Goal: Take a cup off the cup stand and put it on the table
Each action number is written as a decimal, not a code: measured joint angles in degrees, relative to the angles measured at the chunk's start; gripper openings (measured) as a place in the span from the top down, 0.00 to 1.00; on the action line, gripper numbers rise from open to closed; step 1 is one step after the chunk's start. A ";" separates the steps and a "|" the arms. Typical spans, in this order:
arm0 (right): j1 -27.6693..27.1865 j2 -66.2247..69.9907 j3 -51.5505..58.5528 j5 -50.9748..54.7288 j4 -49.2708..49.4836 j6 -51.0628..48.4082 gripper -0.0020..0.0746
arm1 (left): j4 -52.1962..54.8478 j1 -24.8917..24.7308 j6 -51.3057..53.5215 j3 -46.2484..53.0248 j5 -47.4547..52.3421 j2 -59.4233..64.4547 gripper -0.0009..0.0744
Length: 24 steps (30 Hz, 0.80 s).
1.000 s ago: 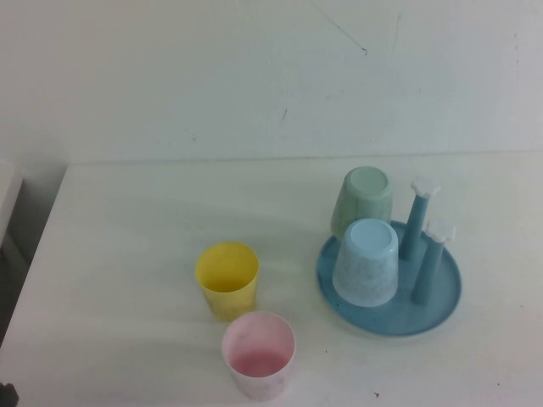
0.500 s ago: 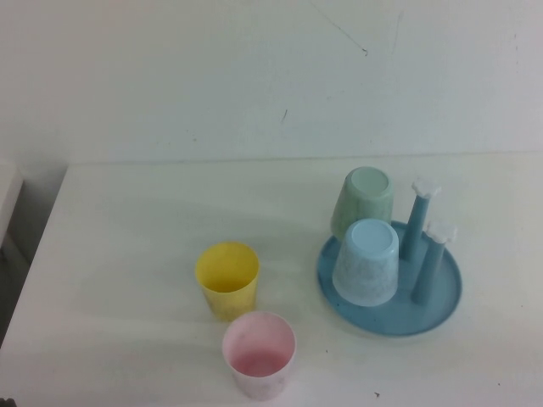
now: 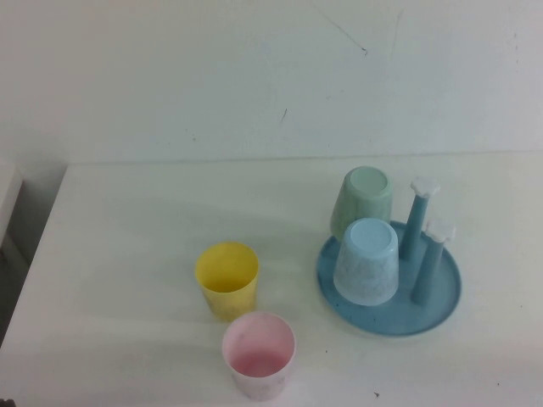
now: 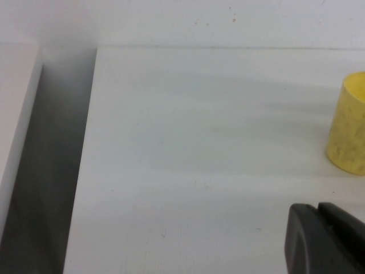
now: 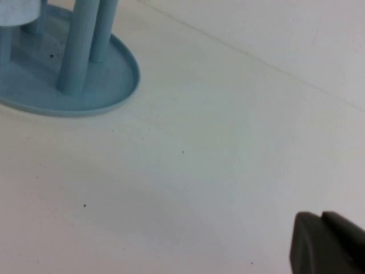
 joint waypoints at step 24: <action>0.00 0.00 0.00 0.00 -0.81 0.51 0.98 | 0.00 0.00 0.00 0.00 0.09 0.00 0.99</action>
